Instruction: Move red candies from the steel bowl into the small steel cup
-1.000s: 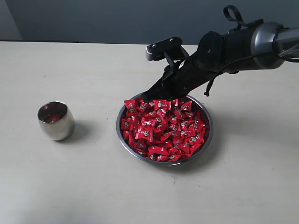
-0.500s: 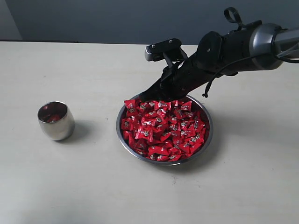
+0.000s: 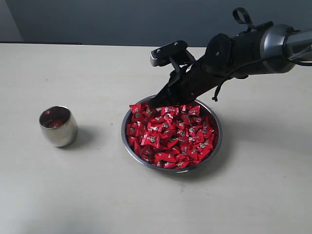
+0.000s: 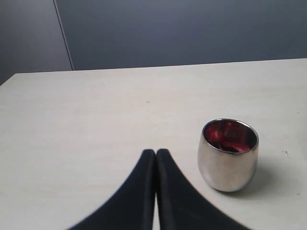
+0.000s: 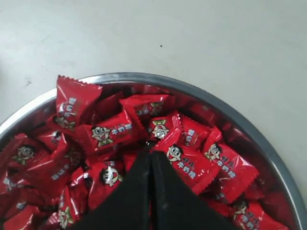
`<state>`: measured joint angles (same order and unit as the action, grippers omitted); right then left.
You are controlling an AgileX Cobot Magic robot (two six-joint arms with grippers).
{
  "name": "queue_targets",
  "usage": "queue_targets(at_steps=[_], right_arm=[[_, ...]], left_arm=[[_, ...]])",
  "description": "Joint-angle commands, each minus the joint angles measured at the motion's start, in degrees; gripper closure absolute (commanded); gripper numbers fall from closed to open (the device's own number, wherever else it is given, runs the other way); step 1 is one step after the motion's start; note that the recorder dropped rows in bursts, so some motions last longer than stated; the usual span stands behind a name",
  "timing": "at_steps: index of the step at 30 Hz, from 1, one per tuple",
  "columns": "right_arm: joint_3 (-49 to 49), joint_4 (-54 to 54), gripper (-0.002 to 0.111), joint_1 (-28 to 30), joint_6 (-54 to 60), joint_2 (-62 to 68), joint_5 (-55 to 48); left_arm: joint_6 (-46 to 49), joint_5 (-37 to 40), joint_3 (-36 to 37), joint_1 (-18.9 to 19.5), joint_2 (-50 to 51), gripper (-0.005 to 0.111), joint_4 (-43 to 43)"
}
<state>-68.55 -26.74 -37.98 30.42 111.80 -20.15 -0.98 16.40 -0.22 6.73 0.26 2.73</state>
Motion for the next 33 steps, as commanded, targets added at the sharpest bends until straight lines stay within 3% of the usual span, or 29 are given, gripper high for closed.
queue_targets(at_steps=[1,11,22,33], right_arm=[[-0.4,0.6,0.109,0.2,1.0,1.8,0.9],[-8.0,2.5,0.109,0.2,-2.2,3.8,-8.8],[-10.3,21.2,0.109,0.2,-12.1,3.8,-16.1],[-21.5,22.2,0.109,0.2,-11.4,6.7,-25.5]], left_arm=[[-0.1,-0.1,0.2,0.0,-0.3,0.106,-0.1],[-0.1,-0.1,0.2,0.0,-0.3,0.106,-0.1],[-0.1,-0.1,0.2,0.0,-0.3,0.106,-0.1],[-0.1,-0.1,0.2,0.0,-0.3,0.106,-0.1]])
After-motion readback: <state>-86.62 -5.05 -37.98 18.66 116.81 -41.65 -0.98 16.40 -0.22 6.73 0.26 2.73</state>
